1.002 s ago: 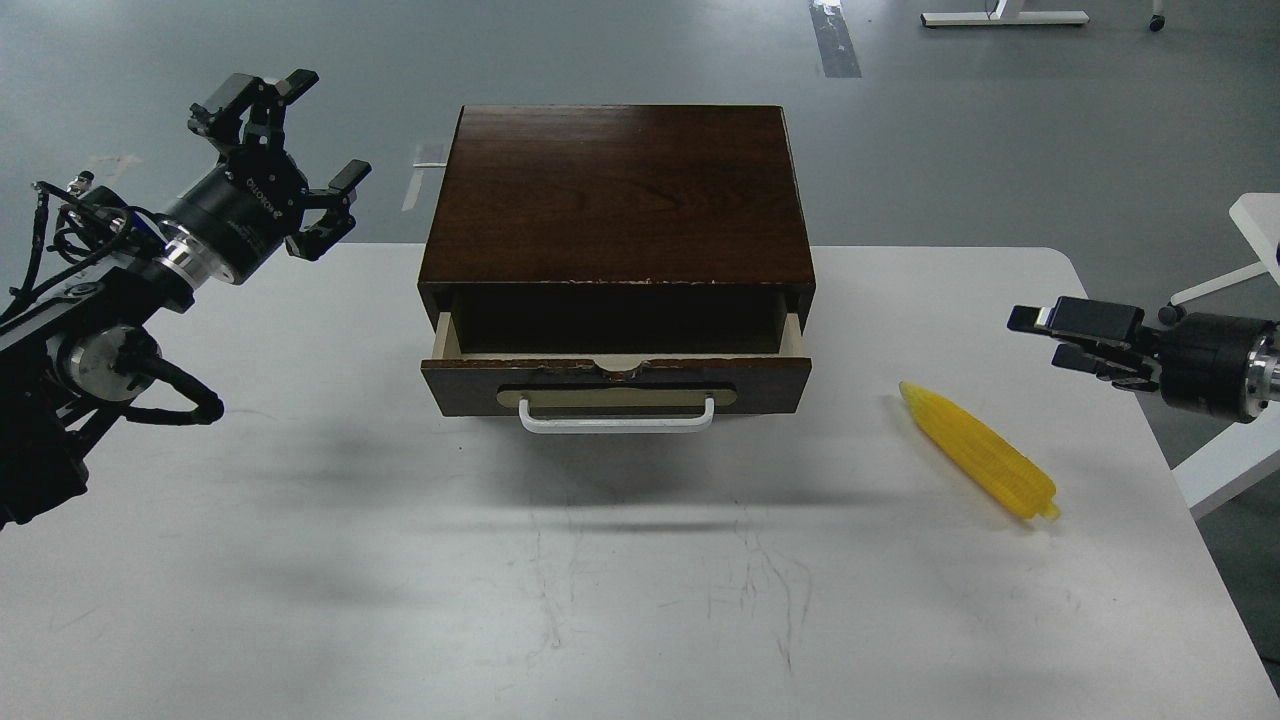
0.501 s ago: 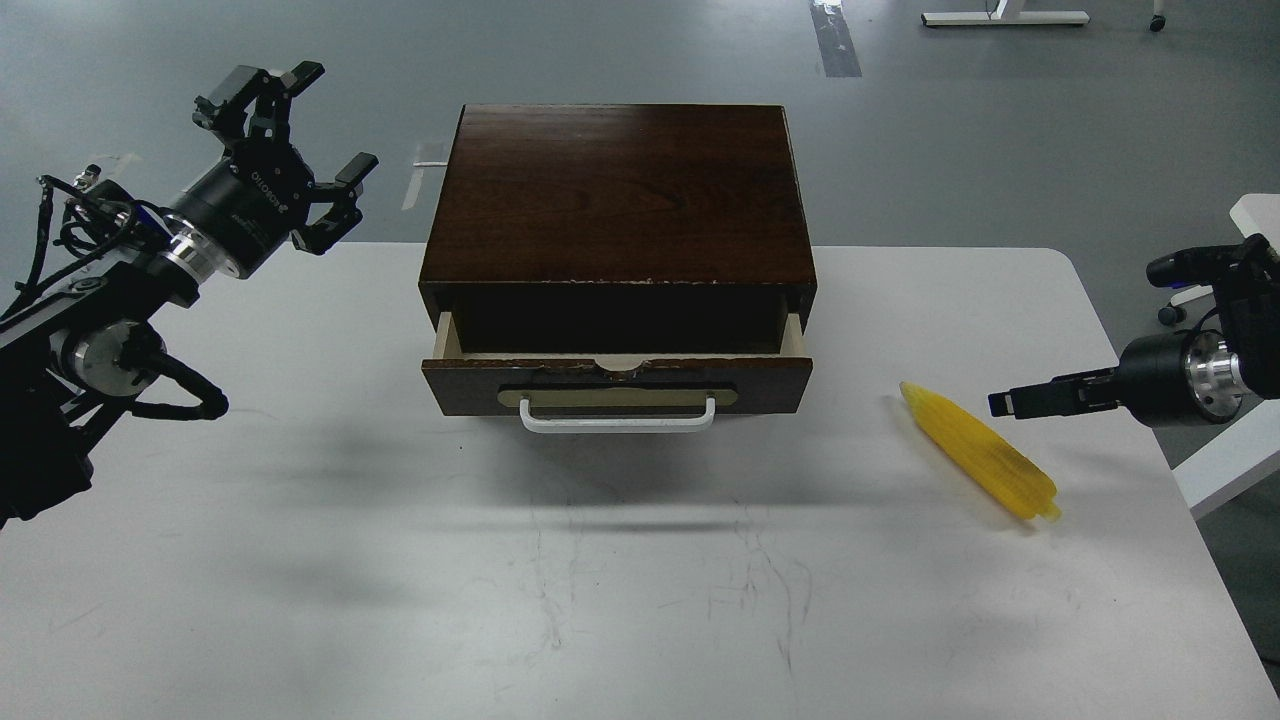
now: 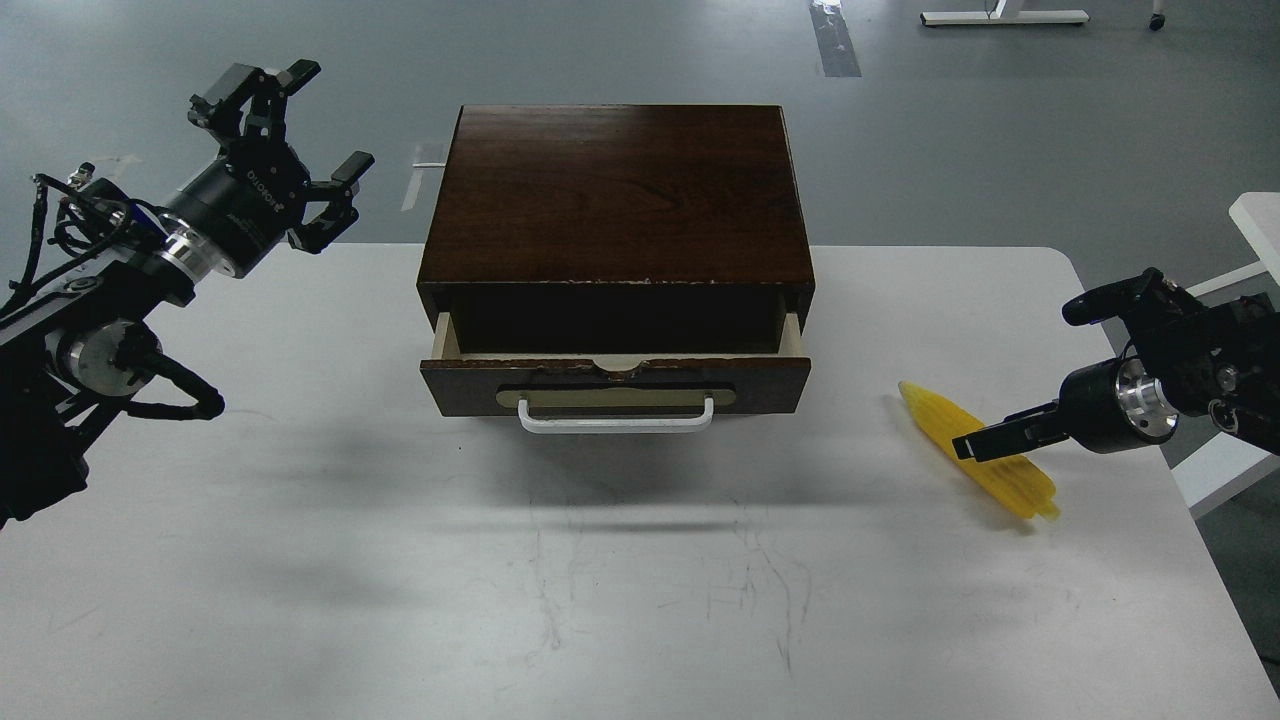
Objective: Put corn in drawer with both arms
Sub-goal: 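Lower the right gripper to the yellow corn cob and close on it, then lift the corn cob with the right gripper and carry it over the box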
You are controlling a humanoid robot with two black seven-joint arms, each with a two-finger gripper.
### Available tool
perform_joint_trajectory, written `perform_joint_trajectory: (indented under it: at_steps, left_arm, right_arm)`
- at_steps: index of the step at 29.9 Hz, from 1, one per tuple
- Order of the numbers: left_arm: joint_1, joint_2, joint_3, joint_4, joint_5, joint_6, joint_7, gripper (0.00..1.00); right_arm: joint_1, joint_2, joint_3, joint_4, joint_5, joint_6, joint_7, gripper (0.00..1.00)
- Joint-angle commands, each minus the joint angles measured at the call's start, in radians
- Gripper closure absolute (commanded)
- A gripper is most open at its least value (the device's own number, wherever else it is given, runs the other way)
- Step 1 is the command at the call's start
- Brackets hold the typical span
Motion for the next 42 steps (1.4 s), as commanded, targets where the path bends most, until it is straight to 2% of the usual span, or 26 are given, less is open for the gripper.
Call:
perform_joint_trajectory:
  at_steps: [1, 6, 8, 9, 10, 11, 12, 14, 17, 18, 23, 32, 37, 42]
  left_arm:
    - [0.000, 0.000, 0.000, 0.000, -0.001, 0.000, 0.000, 0.02]
    - [0.000, 0.000, 0.000, 0.000, -0.001, 0.000, 0.001, 0.02]
    - [0.000, 0.000, 0.000, 0.000, 0.001, 0.000, 0.001, 0.02]
    - [0.000, 0.000, 0.000, 0.000, 0.001, 0.000, 0.001, 0.02]
    - [0.000, -0.002, 0.000, 0.000, 0.001, 0.000, 0.001, 0.02]
    - [0.000, -0.002, 0.000, 0.000, 0.001, 0.000, 0.001, 0.02]
    - [0.000, -0.003, 0.000, 0.000, 0.001, 0.000, 0.001, 0.02]
    - [0.000, -0.003, 0.000, 0.000, 0.001, 0.000, 0.001, 0.02]
    - [0.000, -0.003, 0.000, 0.000, 0.001, 0.000, 0.000, 0.02]
    - [0.000, -0.005, 0.000, 0.000, 0.001, 0.000, 0.000, 0.02]
    - [0.000, -0.008, 0.000, 0.000, 0.001, 0.000, 0.000, 0.02]
    - [-0.005, -0.022, -0.015, 0.000, 0.002, 0.000, -0.002, 0.02]
    - [-0.005, -0.019, -0.018, 0.000, 0.002, 0.000, -0.002, 0.02]
    - [-0.006, -0.016, -0.018, 0.000, 0.002, 0.000, -0.002, 0.02]
  right_arm:
    - [0.000, 0.031, -0.046, -0.026, 0.001, -0.032, 0.000, 0.06]
    - [-0.003, 0.045, -0.049, -0.025, 0.001, -0.032, 0.000, 0.11]
    - [-0.005, 0.043, -0.052, -0.023, 0.001, -0.032, 0.000, 0.26]
    - [-0.005, 0.043, -0.052, -0.023, 0.001, -0.032, 0.000, 0.26]
    - [-0.005, 0.043, -0.055, -0.020, 0.001, -0.032, 0.000, 0.34]
    - [-0.005, 0.043, -0.060, -0.018, 0.001, -0.032, 0.000, 0.48]
    - [-0.005, 0.042, -0.063, -0.018, 0.001, -0.032, 0.000, 0.54]
    - [-0.003, 0.039, -0.064, -0.018, 0.001, -0.032, 0.000, 0.79]
    - [-0.003, 0.034, -0.064, -0.015, 0.001, -0.032, 0.000, 0.89]
    - [-0.002, 0.031, -0.064, -0.014, 0.001, -0.032, 0.000, 0.95]
    - [0.050, 0.011, -0.063, 0.006, 0.001, -0.034, 0.000, 1.00]
    - [0.380, -0.027, -0.053, 0.057, 0.010, -0.035, 0.000, 0.98]
    - [0.521, 0.029, -0.061, 0.098, 0.010, -0.034, 0.000, 0.98]
    - [0.667, 0.160, -0.081, 0.124, 0.006, -0.034, 0.000, 0.98]
